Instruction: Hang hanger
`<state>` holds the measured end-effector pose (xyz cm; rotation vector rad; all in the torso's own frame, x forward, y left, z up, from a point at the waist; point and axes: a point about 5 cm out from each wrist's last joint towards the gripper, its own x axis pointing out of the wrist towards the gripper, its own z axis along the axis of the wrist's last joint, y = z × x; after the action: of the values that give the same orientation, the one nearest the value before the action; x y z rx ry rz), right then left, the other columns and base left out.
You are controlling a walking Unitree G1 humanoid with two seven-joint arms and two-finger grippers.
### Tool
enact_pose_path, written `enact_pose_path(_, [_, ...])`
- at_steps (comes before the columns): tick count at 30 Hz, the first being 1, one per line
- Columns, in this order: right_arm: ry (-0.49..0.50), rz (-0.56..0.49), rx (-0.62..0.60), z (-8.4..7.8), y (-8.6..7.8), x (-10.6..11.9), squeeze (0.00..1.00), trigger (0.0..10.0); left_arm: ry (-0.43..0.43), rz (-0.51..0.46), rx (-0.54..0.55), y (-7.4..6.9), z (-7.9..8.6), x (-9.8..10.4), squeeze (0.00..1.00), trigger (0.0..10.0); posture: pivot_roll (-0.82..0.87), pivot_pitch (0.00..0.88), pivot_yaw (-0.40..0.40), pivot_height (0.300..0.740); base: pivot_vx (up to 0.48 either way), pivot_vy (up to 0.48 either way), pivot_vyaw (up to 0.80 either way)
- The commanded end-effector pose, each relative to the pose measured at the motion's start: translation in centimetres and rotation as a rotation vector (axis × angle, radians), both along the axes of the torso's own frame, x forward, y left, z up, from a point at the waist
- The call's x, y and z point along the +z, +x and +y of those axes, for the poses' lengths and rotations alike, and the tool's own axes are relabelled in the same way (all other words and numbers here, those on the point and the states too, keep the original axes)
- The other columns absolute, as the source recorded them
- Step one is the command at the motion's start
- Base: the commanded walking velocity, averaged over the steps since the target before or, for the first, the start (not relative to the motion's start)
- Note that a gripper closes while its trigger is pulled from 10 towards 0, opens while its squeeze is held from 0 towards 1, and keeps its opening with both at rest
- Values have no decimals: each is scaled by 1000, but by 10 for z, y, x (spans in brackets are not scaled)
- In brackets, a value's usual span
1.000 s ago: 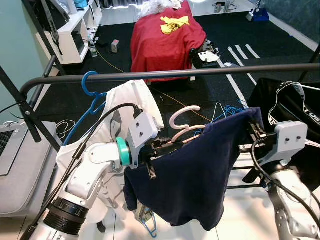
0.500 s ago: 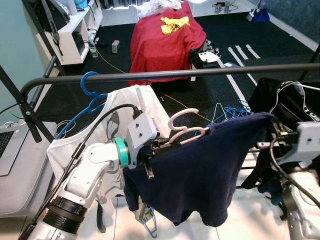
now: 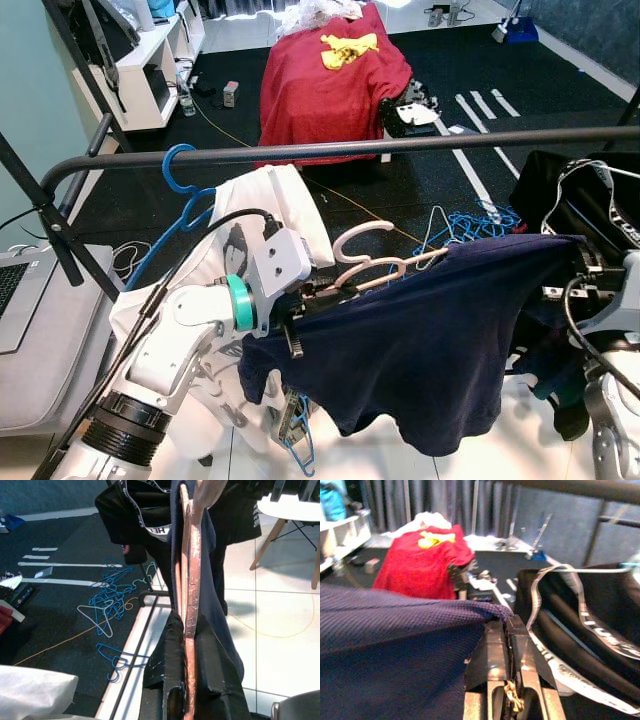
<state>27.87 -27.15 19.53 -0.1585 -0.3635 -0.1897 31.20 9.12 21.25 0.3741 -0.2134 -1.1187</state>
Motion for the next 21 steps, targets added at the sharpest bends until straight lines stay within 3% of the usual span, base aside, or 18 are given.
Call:
enact_pose_path(1, [-6,47,3,2,1,-9,0,5882,6,12,1,1,2,-2,0,10000,-319,81,165,740,0,0,0])
enact_pose_path(2, [-58,73,78,15,3,-14,0,10000,0,31,-2,0,2,-3,0,10000,-319,83,168,740,0,0,0])
enact_pose_path(4, [-113,78,149,28,3,-15,0,10000,-2,58,-2,-1,2,-5,0,10000,-316,86,173,740,0,0,0])
enact_pose_path(8, [-126,67,238,44,2,-14,0,10000,2,102,-2,-4,1,-9,0,10000,-311,92,183,740,0,0,0])
enact_pose_path(11, [-126,67,238,44,2,-14,0,10000,2,102,-2,-4,1,-9,0,10000,-311,92,183,740,0,0,0])
enact_pose_path(12, [-126,54,286,54,2,-12,1000,10000,-3,154,-3,-7,-1,-14,0,10000,-309,95,190,740,0,0,0])
enact_pose_path(13, [-111,26,325,63,1,-7,1000,10000,-4,212,5,-12,-4,-20,0,10000,-304,100,193,740,0,0,0])
enact_pose_path(18, [-93,-21,334,70,0,2,1000,10000,-5,273,22,-16,-6,-26,0,10000,-301,104,193,740,0,0,0])
enact_pose_path(19, [-96,-55,290,67,-3,11,396,10000,-5,286,52,-14,-4,-27,0,10000,-299,108,194,740,0,0,0])
enact_pose_path(21, [-96,-55,290,67,-3,11,396,10000,-5,286,52,-14,-4,-27,0,10000,-299,108,194,740,0,0,0])
